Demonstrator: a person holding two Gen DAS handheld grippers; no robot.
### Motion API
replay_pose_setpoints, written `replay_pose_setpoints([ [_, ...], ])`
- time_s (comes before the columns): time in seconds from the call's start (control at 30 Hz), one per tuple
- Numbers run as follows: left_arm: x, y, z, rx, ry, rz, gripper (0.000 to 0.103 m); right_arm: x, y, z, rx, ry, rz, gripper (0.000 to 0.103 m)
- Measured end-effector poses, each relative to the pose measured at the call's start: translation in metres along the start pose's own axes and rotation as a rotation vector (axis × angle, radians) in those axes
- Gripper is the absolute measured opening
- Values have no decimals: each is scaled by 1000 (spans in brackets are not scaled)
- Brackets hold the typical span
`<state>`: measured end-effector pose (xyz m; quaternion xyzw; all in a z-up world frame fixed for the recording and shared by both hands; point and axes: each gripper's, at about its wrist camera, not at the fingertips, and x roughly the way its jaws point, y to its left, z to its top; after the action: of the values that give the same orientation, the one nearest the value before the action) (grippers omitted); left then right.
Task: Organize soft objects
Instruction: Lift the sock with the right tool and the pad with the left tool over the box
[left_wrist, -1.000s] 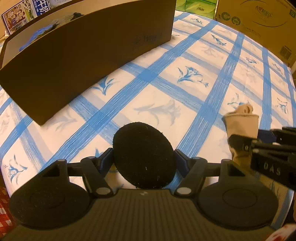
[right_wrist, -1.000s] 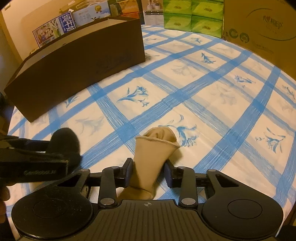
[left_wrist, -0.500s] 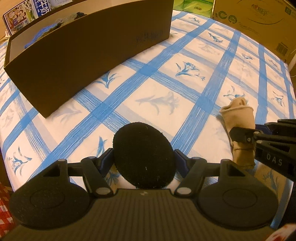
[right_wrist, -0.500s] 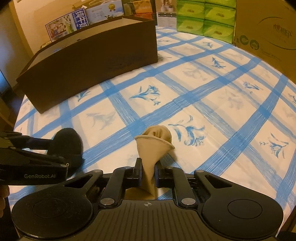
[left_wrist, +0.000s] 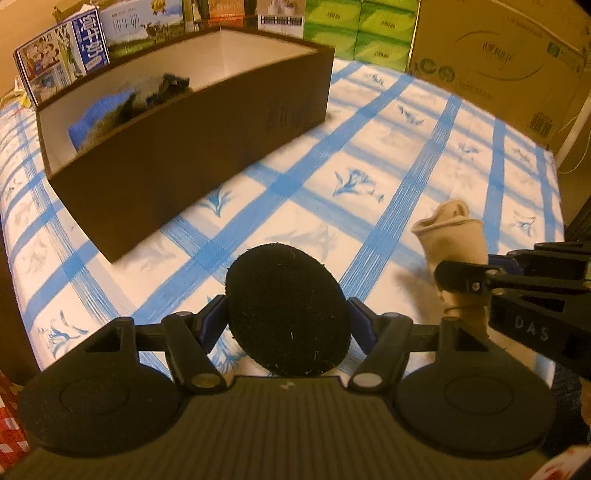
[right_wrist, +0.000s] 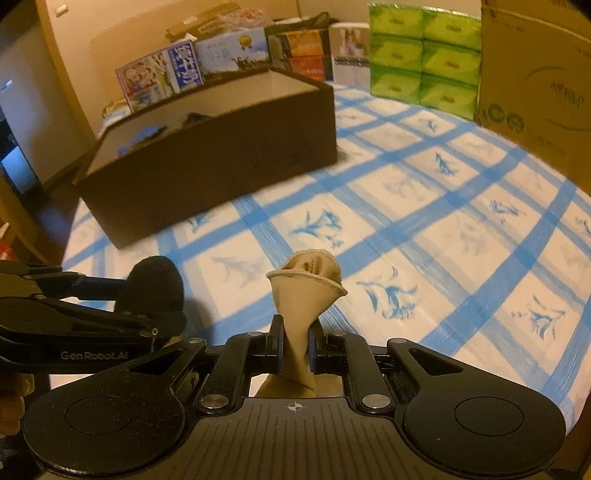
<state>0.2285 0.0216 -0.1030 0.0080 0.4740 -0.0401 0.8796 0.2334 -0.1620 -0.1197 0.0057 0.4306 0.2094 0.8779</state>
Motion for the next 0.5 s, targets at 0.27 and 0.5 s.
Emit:
replay_pose_setpoints([
  [0.27, -28, 7, 13, -3, -68, 7, 67, -14, 14, 13, -48, -28, 46, 13],
  [0.5, -42, 25, 33, -26, -116, 32, 67, -19, 21, 35, -77, -59, 75, 13],
])
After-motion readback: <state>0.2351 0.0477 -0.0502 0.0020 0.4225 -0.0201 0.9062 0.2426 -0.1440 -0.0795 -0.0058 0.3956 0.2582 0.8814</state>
